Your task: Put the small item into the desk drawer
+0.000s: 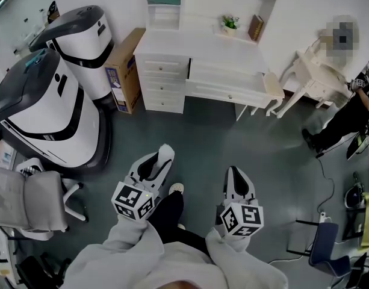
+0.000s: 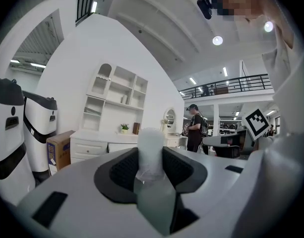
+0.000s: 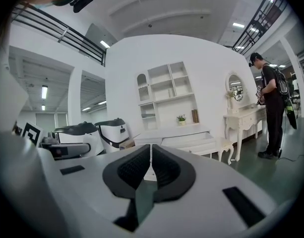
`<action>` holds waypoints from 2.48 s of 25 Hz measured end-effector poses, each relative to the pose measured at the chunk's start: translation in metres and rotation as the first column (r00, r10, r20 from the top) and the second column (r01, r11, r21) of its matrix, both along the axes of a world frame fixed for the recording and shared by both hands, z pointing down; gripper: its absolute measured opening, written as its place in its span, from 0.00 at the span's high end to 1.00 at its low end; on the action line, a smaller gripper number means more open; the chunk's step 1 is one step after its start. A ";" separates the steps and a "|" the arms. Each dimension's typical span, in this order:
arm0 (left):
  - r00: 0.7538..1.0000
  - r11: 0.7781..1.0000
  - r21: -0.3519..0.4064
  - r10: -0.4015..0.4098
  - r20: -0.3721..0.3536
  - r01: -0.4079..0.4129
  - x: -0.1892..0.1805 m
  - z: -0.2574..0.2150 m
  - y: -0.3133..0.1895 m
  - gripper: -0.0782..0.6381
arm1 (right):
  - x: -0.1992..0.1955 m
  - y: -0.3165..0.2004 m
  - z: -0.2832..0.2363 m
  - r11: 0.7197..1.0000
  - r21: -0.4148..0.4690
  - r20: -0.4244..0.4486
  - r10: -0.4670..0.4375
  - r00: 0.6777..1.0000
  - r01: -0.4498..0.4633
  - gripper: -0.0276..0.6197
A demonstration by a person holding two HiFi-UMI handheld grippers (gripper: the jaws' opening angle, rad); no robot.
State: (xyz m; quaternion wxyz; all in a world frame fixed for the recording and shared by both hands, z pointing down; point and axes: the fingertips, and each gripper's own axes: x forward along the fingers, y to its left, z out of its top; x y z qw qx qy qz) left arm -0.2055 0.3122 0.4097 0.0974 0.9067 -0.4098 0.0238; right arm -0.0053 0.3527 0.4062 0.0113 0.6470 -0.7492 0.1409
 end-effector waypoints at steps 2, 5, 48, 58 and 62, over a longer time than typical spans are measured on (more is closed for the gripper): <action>1.000 1.000 0.002 -0.003 -0.001 0.003 0.002 -0.005 -0.021 0.66 | 0.001 -0.020 -0.004 1.000 0.002 0.003 -0.008 1.000 0.007 0.90; 1.000 1.000 0.015 -0.005 0.000 0.005 0.006 -0.013 -0.053 0.66 | 0.007 -0.051 -0.013 1.000 0.015 -0.001 -0.010 1.000 0.010 0.90; 0.997 0.997 -0.026 0.073 -0.024 -0.073 0.016 0.004 -0.240 0.66 | 0.018 -0.226 -0.014 0.999 0.010 -0.032 0.054 0.998 -0.054 0.90; 0.999 0.999 -0.016 0.046 -0.003 -0.046 0.044 0.002 -0.295 0.66 | 0.040 -0.285 -0.004 1.000 0.000 0.007 0.015 1.000 -0.015 0.90; 0.999 0.999 -0.012 0.051 0.009 -0.051 0.064 0.001 -0.323 0.66 | 0.059 -0.314 -0.003 1.000 -0.006 0.001 0.011 1.000 -0.011 0.90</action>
